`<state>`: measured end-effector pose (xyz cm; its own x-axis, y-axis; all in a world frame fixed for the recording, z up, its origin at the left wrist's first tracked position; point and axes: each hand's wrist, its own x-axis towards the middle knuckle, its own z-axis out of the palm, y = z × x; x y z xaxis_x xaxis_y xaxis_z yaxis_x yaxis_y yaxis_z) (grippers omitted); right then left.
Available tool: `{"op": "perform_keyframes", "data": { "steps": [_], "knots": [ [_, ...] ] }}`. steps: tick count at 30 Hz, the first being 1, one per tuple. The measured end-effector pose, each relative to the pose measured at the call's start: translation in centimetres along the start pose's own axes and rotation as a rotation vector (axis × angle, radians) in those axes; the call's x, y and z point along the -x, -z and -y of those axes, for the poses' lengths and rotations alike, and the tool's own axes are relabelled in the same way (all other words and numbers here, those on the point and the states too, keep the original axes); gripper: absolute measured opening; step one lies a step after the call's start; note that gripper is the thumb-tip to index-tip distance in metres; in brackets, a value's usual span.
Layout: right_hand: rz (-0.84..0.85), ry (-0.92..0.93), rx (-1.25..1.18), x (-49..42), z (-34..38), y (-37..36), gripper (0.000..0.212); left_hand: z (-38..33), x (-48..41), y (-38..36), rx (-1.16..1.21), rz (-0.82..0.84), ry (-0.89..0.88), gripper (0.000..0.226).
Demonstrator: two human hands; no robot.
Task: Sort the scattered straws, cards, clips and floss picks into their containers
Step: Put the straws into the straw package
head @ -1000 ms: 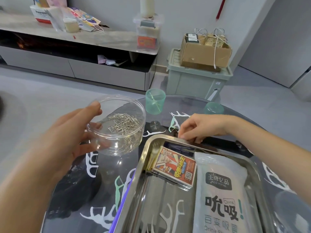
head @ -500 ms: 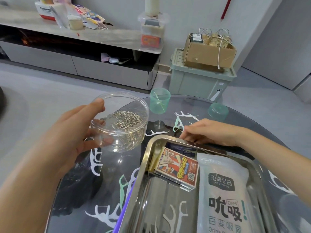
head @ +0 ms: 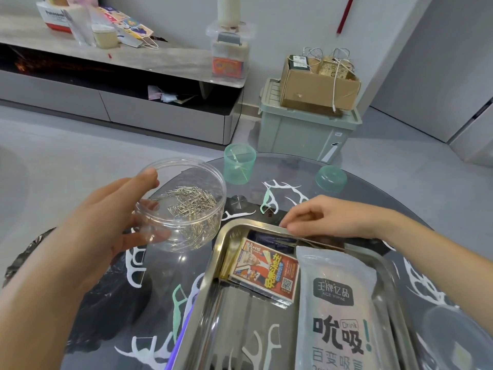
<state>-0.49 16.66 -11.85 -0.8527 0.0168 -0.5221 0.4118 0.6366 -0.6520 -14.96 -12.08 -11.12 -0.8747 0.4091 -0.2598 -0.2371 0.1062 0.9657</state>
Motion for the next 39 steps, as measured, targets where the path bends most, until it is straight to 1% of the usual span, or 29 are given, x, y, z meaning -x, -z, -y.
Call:
{"op": "perform_keyframes", "data": {
  "steps": [2,4,7,11,17,21,25,29,31,33,36,37,39],
  "knots": [
    [-0.008,0.043,0.024,-0.2,-0.2,-0.8,0.021,0.1,-0.2,0.0,0.0,-0.005,-0.002,0.055],
    [-0.046,0.065,0.05,-0.3,-0.8,-1.5,0.019,0.1,-0.5,0.0,-0.004,-0.004,-0.005,0.056],
    [-0.04,0.066,0.009,0.2,-1.2,-1.5,0.014,0.1,-0.6,0.2,0.005,0.003,-0.011,0.053],
    [-0.081,0.081,-0.064,1.1,-1.2,-1.3,0.015,0.3,-0.6,0.0,0.01,0.016,-0.009,0.045],
    [-0.024,0.011,-0.02,0.7,-1.1,-1.4,0.018,0.4,-0.7,-0.2,0.004,0.012,-0.005,0.041],
    [-0.045,-0.001,-0.001,0.1,-1.3,-1.3,0.016,0.6,-1.2,-0.2,0.023,-0.028,0.006,0.025],
    [-0.096,0.015,-0.076,-0.1,-1.4,-1.2,0.014,0.8,-1.4,-0.2,0.013,-0.038,-0.002,0.025],
    [-0.117,0.043,-0.146,-0.5,-1.0,-0.7,0.026,0.7,-1.4,-0.2,0.004,-0.036,-0.003,0.025],
    [-0.123,0.046,-0.148,-0.7,-0.8,-0.7,0.028,0.7,-1.3,-0.1,0.001,-0.032,-0.007,0.026],
    [-0.157,0.062,-0.17,-0.7,-0.7,-0.7,0.025,0.6,-1.2,0.0,-0.006,-0.031,-0.013,0.027],
    [-0.282,0.113,-0.231,-0.7,-0.4,-0.7,0.014,0.6,-1.2,0.0,-0.016,-0.035,-0.014,0.025],
    [-0.286,0.11,-0.244,-0.9,-0.3,-0.6,0.012,0.6,-1.2,-0.1,-0.016,-0.036,-0.013,0.024],
    [-0.221,0.058,-0.25,-1.4,0.0,-0.5,0.013,0.6,-1.2,-0.2,-0.014,-0.036,-0.009,0.023]
  ]
}}
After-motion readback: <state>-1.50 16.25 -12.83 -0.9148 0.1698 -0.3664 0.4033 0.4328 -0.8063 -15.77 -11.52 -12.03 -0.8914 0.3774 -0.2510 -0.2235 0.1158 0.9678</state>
